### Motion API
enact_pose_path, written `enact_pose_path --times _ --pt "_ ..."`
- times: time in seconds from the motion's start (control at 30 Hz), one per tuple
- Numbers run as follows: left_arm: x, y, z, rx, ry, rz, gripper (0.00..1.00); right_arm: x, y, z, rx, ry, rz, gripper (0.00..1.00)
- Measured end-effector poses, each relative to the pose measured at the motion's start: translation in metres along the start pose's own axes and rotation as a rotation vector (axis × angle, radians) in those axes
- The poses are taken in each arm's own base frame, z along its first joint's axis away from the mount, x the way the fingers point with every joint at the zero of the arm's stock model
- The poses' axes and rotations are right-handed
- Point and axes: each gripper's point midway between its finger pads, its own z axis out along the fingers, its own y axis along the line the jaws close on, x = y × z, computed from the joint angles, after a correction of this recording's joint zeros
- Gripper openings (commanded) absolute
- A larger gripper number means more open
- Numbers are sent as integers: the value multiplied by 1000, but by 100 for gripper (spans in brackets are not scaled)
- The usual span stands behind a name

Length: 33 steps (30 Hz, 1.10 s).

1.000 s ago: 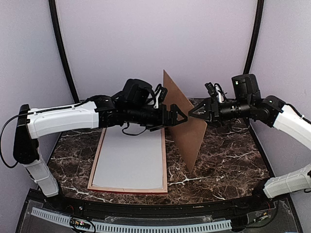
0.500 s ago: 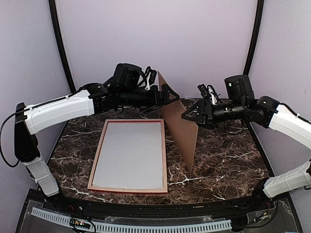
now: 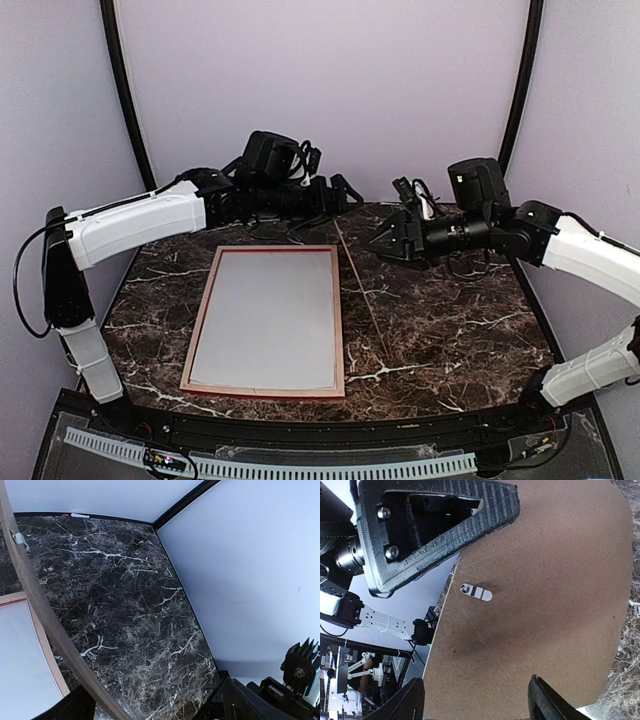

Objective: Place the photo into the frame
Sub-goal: Turn over the backboard.

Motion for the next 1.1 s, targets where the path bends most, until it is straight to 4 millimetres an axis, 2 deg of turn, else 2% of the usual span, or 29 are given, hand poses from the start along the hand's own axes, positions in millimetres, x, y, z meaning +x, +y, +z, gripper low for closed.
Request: enact_pose_path --times 0.3,0.7,0.93,1.1 --pt "7 17 3 -63 8 -1 57 10 -18 9 32 23 10 72" --pt "47 59 14 -154 97 -21 42 18 -59 10 102 28 66 72" --pt "64 73 18 -167 130 -36 34 24 -78 10 134 35 83 72" --pt "70 75 26 -135 134 -55 30 26 -87 7 153 29 84 72"
